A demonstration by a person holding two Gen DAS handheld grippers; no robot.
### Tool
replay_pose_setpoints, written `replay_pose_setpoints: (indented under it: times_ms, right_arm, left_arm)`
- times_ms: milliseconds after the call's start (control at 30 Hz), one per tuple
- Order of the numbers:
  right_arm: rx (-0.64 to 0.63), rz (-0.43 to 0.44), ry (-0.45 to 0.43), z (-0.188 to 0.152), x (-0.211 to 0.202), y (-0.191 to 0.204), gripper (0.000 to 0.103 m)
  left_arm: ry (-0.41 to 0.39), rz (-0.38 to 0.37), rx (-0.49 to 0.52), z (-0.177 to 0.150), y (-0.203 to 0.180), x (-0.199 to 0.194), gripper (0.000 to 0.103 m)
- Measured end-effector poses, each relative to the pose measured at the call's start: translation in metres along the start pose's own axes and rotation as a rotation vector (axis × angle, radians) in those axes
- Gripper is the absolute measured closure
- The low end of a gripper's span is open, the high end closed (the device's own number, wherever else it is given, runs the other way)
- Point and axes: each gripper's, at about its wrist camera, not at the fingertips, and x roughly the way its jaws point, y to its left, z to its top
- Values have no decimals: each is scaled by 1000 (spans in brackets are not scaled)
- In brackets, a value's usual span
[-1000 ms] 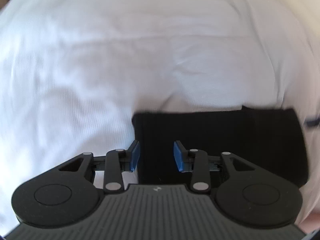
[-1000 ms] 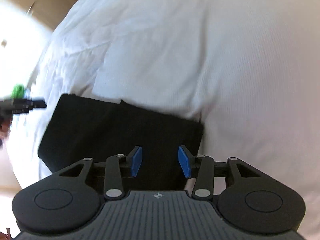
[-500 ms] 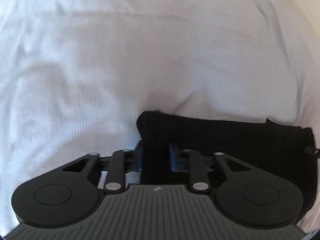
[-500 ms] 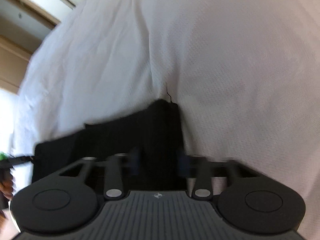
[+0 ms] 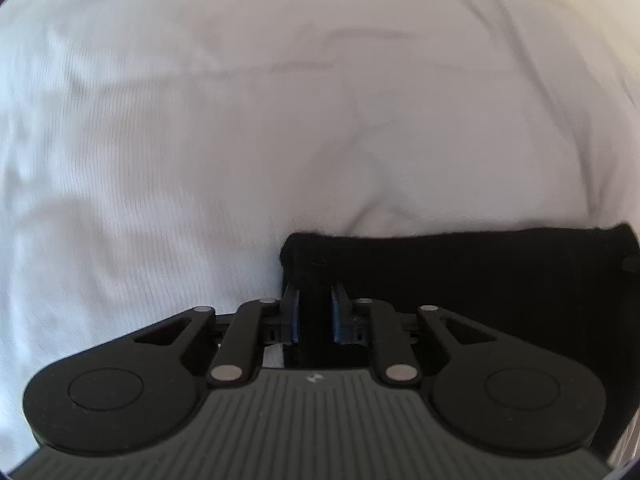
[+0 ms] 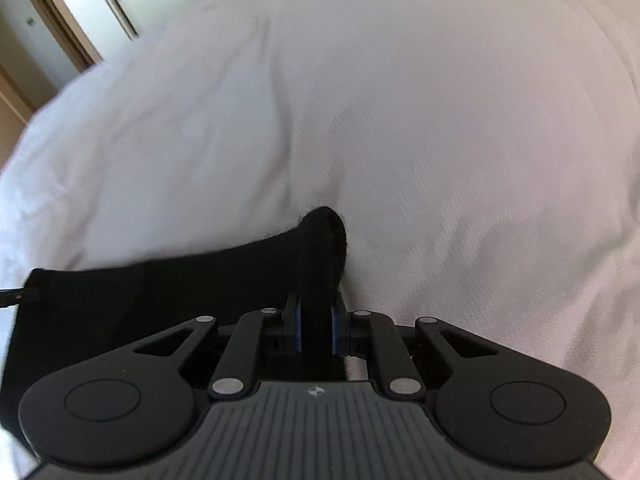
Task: Fold clothes
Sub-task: 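Open both grippers and withdraw from the folded cardigan, then move both open grippers to the edge of the folded cardigan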
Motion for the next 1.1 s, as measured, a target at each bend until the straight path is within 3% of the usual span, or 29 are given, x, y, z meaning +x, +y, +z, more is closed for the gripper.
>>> replay_pose_setpoints:
  times_ms: [67, 133, 200, 233, 300, 433, 567, 667, 733, 867, 967, 1100]
  right_arm:
    - [54, -31, 29, -4, 18, -4, 88]
    - [121, -56, 54, -6, 26, -9, 74]
    - [127, -111, 18, -5, 10, -6, 51]
    - [130, -139, -1, -5, 3, -4, 49]
    - [118, -170, -47, -10, -20, 4, 49]
    - [77, -137, -130, -45, -70, 33, 49]
    - [-11, -94, -94, -100, -83, 64, 52]
    - [2, -115, -25, -132, -61, 52, 56]
    - [56, -112, -7, -143, -49, 36, 57]
    - [107, -110, -47, -135, -72, 23, 61]
    - [90, -52, -107, -137, -85, 26, 61]
    - [9, -30, -92, -158, -63, 18, 62]
  left_arm:
    - [-4, 25, -11, -2, 1, 1, 75]
    - [-18, 56, -17, -2, 1, -8, 74]
    - [-23, 110, -15, -2, -1, -23, 74]
    - [-30, 143, -10, -4, -3, -34, 75]
    - [-46, 228, 20, -12, -11, -56, 80]
    - [-82, 173, 103, -52, -37, -92, 81]
    - [-74, 43, 186, -109, -53, -98, 80]
    - [-39, 105, 229, -140, -44, -76, 87]
    - [-40, 102, 186, -137, -36, -84, 92]
    - [-64, 70, 89, -129, -26, -108, 92]
    - [-140, 76, 133, -140, -46, -113, 83]
    - [-174, 158, 166, -166, -55, -83, 85]
